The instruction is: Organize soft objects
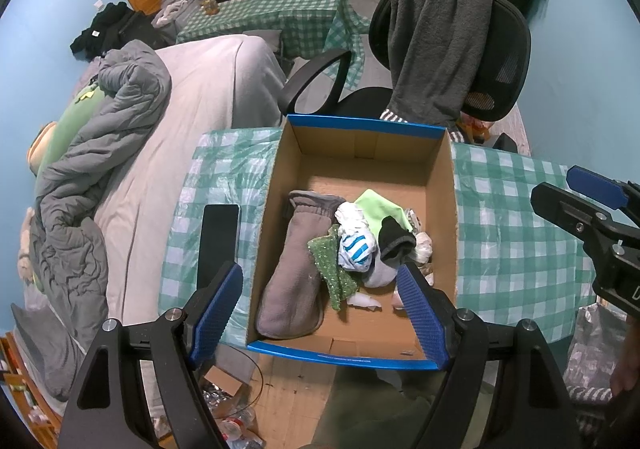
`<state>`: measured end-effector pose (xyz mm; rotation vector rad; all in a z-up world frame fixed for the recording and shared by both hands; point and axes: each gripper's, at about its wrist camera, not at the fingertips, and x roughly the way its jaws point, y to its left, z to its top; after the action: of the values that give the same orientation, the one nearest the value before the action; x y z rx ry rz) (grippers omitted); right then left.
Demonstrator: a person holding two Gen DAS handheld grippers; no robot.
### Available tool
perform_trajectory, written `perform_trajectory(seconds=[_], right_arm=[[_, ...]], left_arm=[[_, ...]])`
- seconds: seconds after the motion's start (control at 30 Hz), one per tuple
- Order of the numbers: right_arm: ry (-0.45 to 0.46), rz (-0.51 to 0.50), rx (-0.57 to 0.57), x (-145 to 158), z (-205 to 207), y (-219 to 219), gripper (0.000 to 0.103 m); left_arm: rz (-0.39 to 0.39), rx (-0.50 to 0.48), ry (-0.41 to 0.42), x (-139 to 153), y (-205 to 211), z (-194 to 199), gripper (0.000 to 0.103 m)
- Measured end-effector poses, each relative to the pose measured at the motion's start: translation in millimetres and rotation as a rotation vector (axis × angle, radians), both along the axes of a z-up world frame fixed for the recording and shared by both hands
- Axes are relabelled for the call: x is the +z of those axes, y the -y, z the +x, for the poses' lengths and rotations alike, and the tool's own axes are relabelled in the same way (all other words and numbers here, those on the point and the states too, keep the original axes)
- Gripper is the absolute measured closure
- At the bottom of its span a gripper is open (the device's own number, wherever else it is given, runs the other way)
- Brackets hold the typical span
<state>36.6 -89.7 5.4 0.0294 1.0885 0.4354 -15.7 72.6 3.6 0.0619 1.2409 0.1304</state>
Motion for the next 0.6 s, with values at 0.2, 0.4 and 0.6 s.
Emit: perform_trajectory(seconds=[0.2,0.4,0.6], right_arm=[[-0.003,-0.002,-0.001,0.2,0.4,-0.1,0.035],[-0.005,-0.002,-0.004,-1.1,0.1,1.4,0.035],[-0.007,-0.002,-0.004,-2.5,-1.6,5.3,0.035]], left_arm=[[0.000,-0.002,-0.001,0.0,0.1,0.6,0.022],[0.001,-0.002,-0.001,0.1,0.7,0.7,0.022],[-0.001,0.001,0.004,-0.6,2.3,-1.9,0.022]])
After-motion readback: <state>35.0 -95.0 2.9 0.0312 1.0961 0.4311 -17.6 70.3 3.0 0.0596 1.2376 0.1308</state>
